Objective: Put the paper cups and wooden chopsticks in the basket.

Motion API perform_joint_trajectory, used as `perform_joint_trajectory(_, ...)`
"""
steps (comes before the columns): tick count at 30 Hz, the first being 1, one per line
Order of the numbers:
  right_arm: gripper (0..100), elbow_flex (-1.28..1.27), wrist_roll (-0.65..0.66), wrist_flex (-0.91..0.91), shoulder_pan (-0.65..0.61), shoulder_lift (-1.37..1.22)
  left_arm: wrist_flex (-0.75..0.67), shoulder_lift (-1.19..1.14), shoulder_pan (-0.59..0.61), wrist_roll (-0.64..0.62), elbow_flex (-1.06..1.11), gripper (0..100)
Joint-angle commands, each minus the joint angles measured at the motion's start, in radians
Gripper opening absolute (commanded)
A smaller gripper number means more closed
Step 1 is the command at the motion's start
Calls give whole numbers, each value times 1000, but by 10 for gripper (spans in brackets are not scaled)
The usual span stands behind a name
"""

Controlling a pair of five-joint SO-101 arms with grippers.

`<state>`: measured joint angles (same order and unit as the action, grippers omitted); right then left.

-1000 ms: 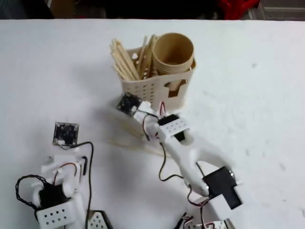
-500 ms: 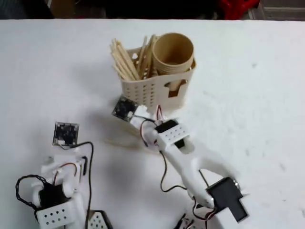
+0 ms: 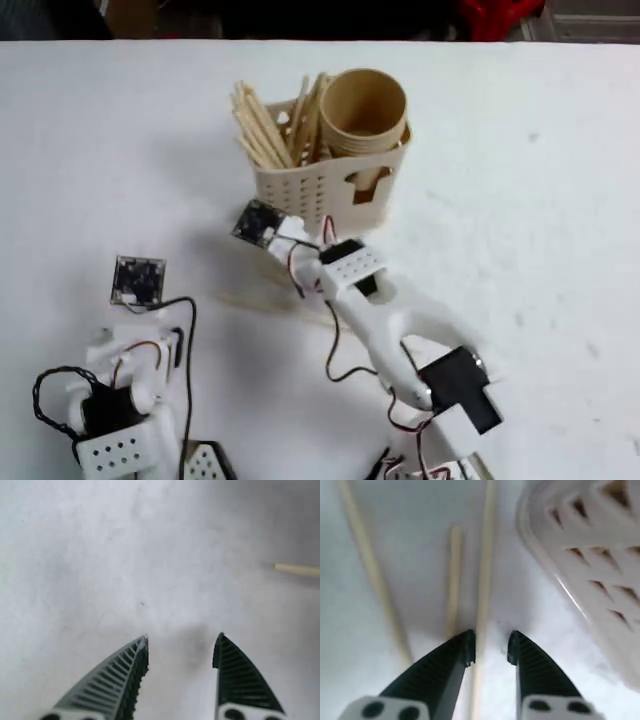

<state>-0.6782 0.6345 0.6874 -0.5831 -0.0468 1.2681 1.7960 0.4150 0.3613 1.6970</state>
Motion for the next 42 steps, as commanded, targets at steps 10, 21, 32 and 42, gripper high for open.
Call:
perform_joint_trajectory(10, 17, 18, -44, 156, -19, 263, 3, 4, 5, 3, -3, 219)
perform_joint_trajectory(21, 16, 132, -169, 185, -30, 825, 3, 4, 5, 3, -3, 219)
perform_joint_trajectory(32, 17, 715, -315, 47, -28, 444, 3, 4, 5, 3, -3, 219)
perform_joint_trajectory(42, 17, 758, -325, -222, -16, 257, 3, 4, 5, 3, -3, 219)
